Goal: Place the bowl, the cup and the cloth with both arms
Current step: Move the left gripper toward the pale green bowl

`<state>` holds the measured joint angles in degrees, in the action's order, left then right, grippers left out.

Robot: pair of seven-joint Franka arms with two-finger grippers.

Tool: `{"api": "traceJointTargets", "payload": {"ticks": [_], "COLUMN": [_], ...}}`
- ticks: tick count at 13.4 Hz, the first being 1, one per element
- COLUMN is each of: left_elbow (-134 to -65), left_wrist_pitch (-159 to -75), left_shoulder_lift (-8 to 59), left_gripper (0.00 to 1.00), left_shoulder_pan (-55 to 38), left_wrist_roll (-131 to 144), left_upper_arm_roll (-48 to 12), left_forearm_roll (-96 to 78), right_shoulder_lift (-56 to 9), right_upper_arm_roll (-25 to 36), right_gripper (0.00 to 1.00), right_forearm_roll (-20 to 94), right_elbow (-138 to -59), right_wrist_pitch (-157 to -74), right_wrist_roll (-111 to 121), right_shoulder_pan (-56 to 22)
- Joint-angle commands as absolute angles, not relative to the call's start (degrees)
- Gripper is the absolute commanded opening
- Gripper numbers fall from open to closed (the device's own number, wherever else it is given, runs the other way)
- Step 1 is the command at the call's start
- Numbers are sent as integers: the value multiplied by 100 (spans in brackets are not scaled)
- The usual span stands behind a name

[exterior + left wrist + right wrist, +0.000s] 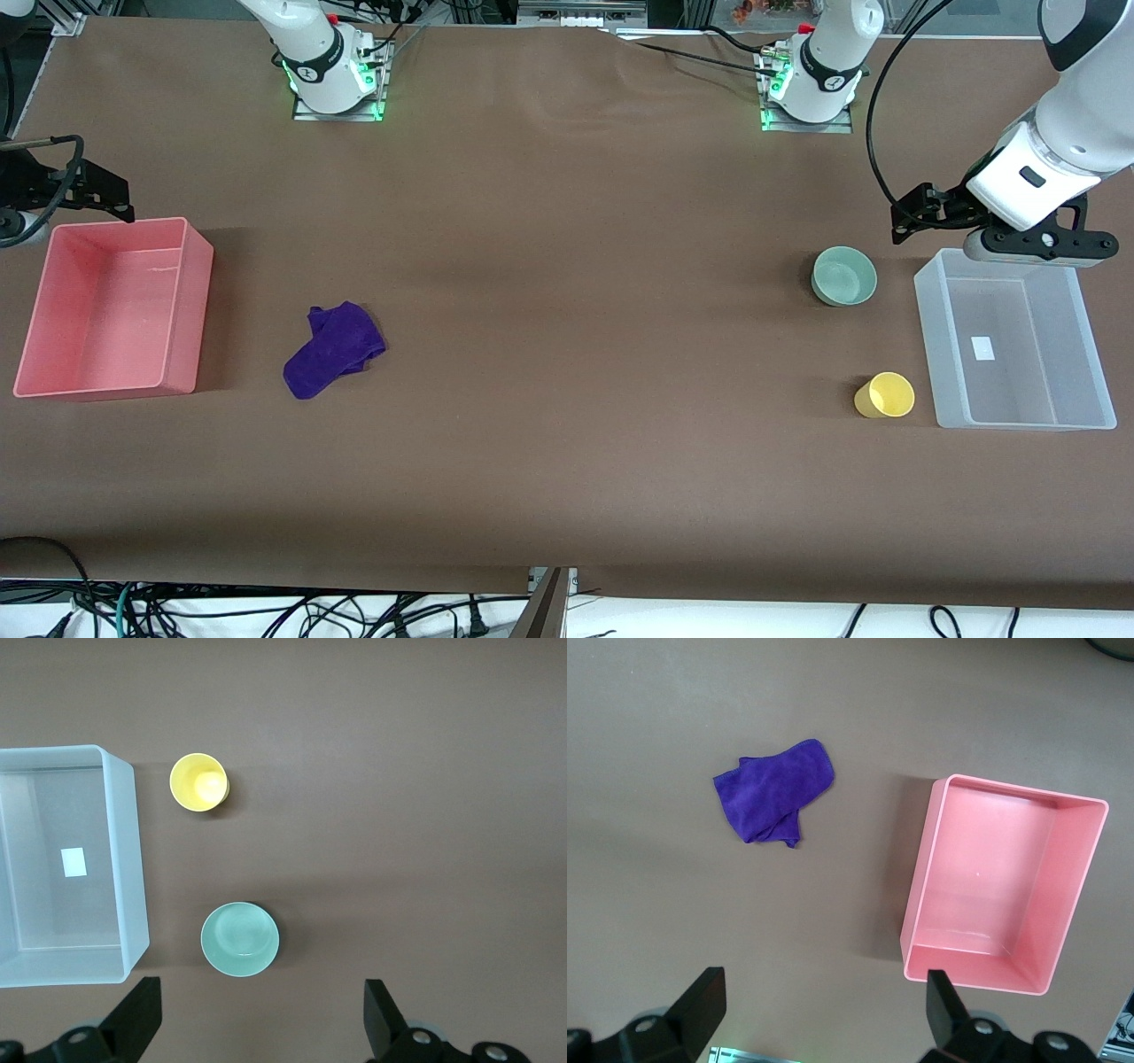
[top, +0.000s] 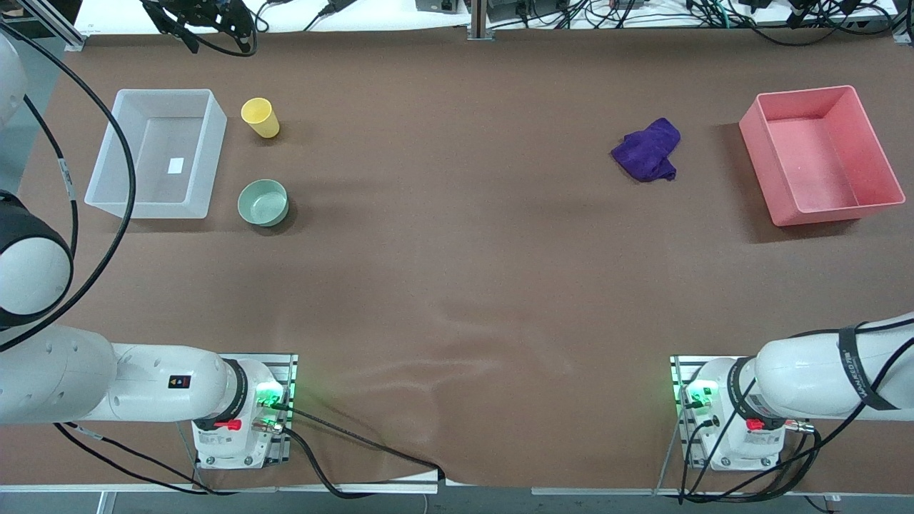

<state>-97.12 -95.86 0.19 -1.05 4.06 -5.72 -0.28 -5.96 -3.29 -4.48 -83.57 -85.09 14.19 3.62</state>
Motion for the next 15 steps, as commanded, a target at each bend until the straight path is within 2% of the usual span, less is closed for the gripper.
{"api": "traceJointTargets", "payload": {"ticks": [1, 9, 15], "left_elbow": [-9554, -9571, -9632], "left_wrist_pitch": [-9492, -9449, -8746], "left_shoulder_lift": [79, 141, 342], "left_gripper": [100, 100, 100], "left_shoulder_pan": [-149, -114, -123], "left_wrist_roll": [299, 299, 54], "left_upper_arm_roll": [-562, -510, -545], "left_forearm_roll": [-26, -35, -26], "right_shoulder_lift": [-571, -580, -632], "right_upper_arm_roll": [-325, -316, -316], "right_gripper": [100, 100, 100], "right_forearm_roll": [-334, -334, -334], "right_elbow": [-8323, -8315, -8236], "right_wrist_pitch": [-8481, -8490, -8473], "right_wrist_roll": [1362, 1371, 1187], "right_shoulder_pan": [387, 396, 396]}}
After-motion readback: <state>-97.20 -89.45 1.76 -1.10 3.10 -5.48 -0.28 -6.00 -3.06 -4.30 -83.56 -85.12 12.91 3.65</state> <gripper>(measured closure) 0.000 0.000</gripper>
